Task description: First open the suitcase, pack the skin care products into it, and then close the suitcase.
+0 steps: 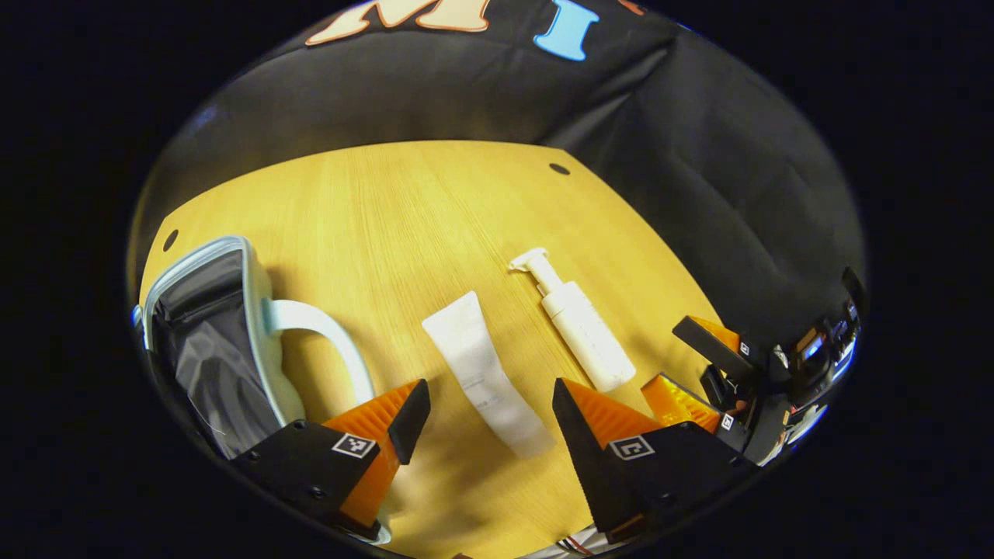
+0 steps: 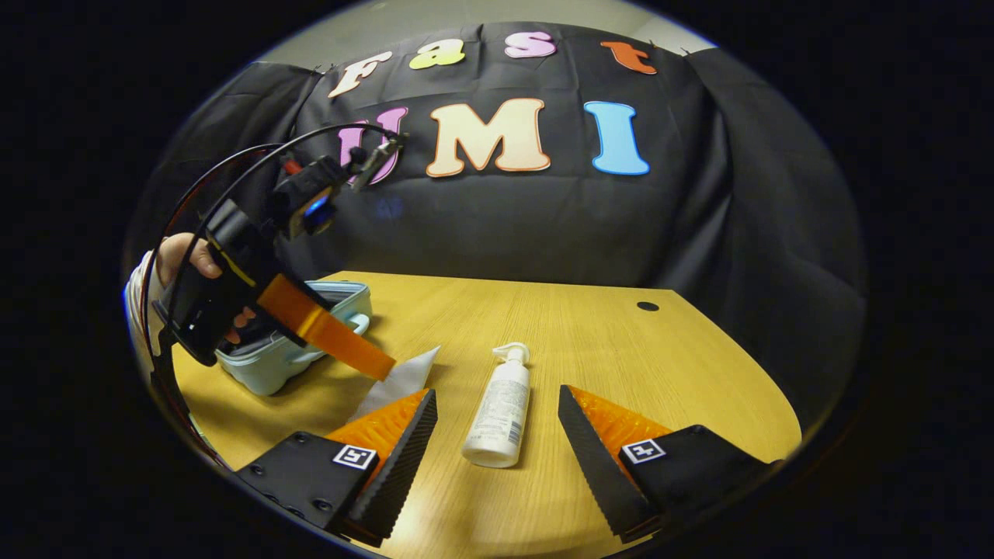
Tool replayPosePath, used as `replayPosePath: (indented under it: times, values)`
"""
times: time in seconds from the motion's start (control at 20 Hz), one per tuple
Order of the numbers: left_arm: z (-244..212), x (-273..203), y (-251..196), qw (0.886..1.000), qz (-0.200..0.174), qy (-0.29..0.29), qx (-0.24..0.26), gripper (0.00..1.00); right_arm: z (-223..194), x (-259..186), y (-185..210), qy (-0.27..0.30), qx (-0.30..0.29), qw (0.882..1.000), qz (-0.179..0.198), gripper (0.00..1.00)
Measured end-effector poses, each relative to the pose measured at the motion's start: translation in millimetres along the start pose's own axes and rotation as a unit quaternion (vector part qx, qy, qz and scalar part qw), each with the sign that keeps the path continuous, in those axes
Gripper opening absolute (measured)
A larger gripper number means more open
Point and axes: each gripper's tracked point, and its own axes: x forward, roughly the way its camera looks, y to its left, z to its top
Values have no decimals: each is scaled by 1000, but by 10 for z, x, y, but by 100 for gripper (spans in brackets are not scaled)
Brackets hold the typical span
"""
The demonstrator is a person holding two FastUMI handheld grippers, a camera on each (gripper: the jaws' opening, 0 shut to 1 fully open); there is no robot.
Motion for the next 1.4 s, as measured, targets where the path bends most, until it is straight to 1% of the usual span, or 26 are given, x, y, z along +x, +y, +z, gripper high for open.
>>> replayPosePath:
  times: [0.05,0.2,0.3,0.35,0.4,0.5,0.55,0.7,0.85,0.95,1.0,1.05,1.1,1.2,1.25,1.3,1.35,1.4]
  values:
    - [-12,50,21,1000,8,10,-9,92,-7,24,9,6,-3,1000,5,99]
    - [-93,231,69,998,24,38,-40,91,-4,69,24,22,-8,1000,17,98]
    - [-110,319,105,997,31,47,-53,89,-8,110,30,35,-18,999,22,98]
    - [-111,356,120,997,35,49,-56,87,1,123,32,42,-26,998,24,96]
    - [-111,389,143,996,40,51,-56,85,-7,149,39,51,-34,998,26,99]
    - [-110,428,186,996,54,55,-50,78,-2,220,90,71,-46,996,40,99]
    - [-95,429,196,996,57,55,-47,72,3,270,106,82,-51,994,46,99]
    - [-106,450,204,995,68,57,-38,70,-110,444,72,129,-53,989,55,99]
    - [-79,464,225,995,80,57,-28,67,-233,619,-40,183,-39,981,46,98]
    - [-83,480,225,994,88,57,-19,64,-347,696,-134,222,-22,974,31,97]
    - [-84,489,218,994,92,57,-11,62,-409,743,-144,235,-12,971,33,97]
    - [-85,488,209,994,94,56,-5,64,-431,738,-140,244,0,969,29,94]
    - [-100,504,213,994,97,57,0,64,-458,803,-130,252,6,967,30,94]
    - [-94,503,211,994,99,55,1,63,-515,840,-131,268,11,963,24,90]
    - [-98,501,203,993,101,54,0,61,-550,849,-113,277,14,960,26,90]
    - [-83,499,179,994,100,52,-3,61,-588,840,-98,287,20,957,28,88]
    - [-78,501,145,994,99,49,-10,61,-618,850,-77,295,23,955,27,84]
    - [-69,502,102,994,97,52,-12,56,-650,849,-51,301,21,953,27,76]
